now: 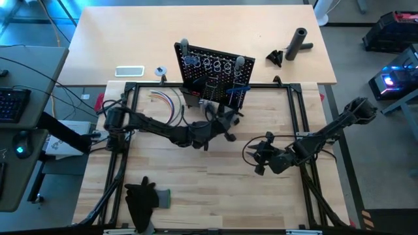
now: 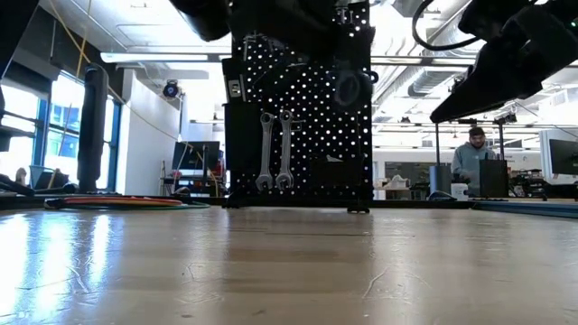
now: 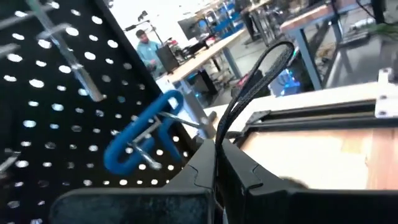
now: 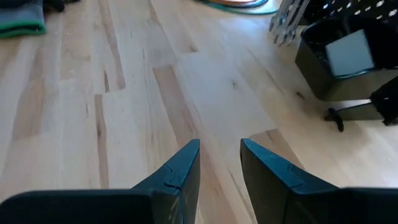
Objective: Hang tools onto peg board
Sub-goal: Hang the gray tape measure on the black pegboard
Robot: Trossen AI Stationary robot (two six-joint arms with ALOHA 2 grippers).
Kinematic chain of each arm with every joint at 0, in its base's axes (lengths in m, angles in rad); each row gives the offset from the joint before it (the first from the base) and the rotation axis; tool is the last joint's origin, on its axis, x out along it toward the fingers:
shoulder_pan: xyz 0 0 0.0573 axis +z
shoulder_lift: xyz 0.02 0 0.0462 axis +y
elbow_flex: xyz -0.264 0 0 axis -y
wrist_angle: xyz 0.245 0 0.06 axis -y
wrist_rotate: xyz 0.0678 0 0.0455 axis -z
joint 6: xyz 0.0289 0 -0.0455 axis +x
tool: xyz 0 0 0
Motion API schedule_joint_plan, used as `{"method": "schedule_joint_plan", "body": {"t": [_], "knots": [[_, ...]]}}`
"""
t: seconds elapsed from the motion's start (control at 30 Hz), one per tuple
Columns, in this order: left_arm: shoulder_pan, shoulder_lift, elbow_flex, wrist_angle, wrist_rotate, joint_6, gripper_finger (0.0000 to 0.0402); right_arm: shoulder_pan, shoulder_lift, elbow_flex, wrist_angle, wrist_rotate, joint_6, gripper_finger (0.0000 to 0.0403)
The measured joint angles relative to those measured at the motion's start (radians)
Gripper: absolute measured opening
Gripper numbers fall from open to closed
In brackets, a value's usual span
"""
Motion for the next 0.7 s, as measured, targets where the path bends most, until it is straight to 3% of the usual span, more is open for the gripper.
{"method": "schedule_joint_plan", "body": {"t": [0.7], "knots": [[0.007,-0.006,-0.002,-0.045,-0.036,-0.08,0.0,0.0,0.0,0.0,-0.026,-0.019,-0.019,0.011]]}}
